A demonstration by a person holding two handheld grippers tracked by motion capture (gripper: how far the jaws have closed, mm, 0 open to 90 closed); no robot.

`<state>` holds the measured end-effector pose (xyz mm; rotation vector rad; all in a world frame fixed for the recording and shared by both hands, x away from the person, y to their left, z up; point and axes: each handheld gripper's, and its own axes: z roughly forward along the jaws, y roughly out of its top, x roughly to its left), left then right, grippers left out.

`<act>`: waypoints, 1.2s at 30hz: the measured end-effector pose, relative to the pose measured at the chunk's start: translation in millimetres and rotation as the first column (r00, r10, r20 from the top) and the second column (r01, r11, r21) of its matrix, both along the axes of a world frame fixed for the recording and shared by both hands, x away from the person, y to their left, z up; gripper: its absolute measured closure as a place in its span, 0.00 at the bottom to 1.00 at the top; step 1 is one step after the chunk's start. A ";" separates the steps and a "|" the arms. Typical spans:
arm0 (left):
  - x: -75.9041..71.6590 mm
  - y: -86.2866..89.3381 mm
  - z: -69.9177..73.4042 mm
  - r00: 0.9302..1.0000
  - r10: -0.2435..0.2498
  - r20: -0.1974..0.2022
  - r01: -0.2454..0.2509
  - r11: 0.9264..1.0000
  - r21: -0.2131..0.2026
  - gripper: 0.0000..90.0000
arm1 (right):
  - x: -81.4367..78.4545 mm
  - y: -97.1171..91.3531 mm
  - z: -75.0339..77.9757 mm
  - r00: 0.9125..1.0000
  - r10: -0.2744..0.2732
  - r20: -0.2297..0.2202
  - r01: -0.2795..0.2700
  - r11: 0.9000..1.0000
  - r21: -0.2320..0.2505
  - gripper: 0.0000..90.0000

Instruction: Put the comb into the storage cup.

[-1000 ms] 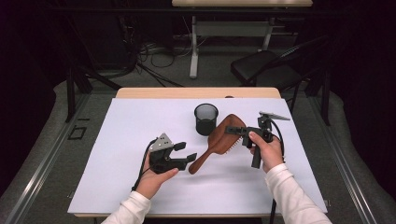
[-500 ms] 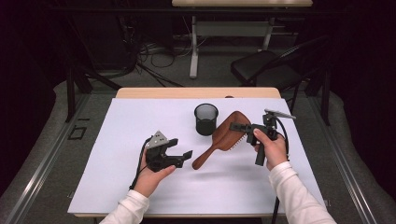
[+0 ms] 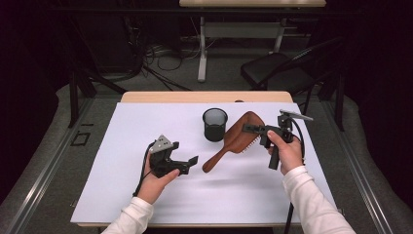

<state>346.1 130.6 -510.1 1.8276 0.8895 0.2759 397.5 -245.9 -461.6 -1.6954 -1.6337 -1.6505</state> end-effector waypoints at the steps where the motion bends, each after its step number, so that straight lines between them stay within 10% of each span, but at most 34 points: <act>1: -0.1 0.2 0.1 1.000 -0.001 0.003 0.001 1.000 -0.001 0.01 | 0.0 -0.4 1.0 1.000 0.000 0.002 0.000 1.000 0.002 0.56; 36: 0.6 23.5 9.3 0.998 0.046 -0.035 -0.046 0.999 -0.022 0.01 | 25.9 -1.3 53.1 0.995 -0.079 0.058 0.082 0.996 -0.041 0.56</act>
